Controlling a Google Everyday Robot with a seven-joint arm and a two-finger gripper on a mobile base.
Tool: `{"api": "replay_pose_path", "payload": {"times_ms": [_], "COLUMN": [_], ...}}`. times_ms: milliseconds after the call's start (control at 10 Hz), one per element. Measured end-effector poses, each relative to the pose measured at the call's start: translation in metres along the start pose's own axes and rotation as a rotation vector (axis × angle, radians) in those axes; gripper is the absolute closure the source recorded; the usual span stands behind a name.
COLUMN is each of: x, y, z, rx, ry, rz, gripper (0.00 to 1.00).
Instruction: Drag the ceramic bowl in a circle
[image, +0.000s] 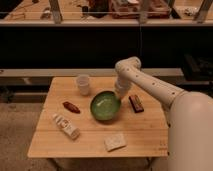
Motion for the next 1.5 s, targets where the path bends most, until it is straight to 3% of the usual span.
{"api": "replay_pose_path", "payload": {"times_ms": [400,600,800,1100,1500], "x": [0.001,-0.022,-0.057,-0.095,-0.118], "y": [-0.024,-0.038,-0.035,0.0,0.092], "z": [0.006,0.014,0.025,0.029,0.011], "rx": [-0.021,-0.021,-0.014,-0.022,-0.067], "ry": [-0.001,-0.028,-0.06,-0.073,-0.026], "rz": [-0.06,-0.152,-0.201,-0.186,0.012], "gripper": [1.0,1.0,1.0,1.0,1.0]}}
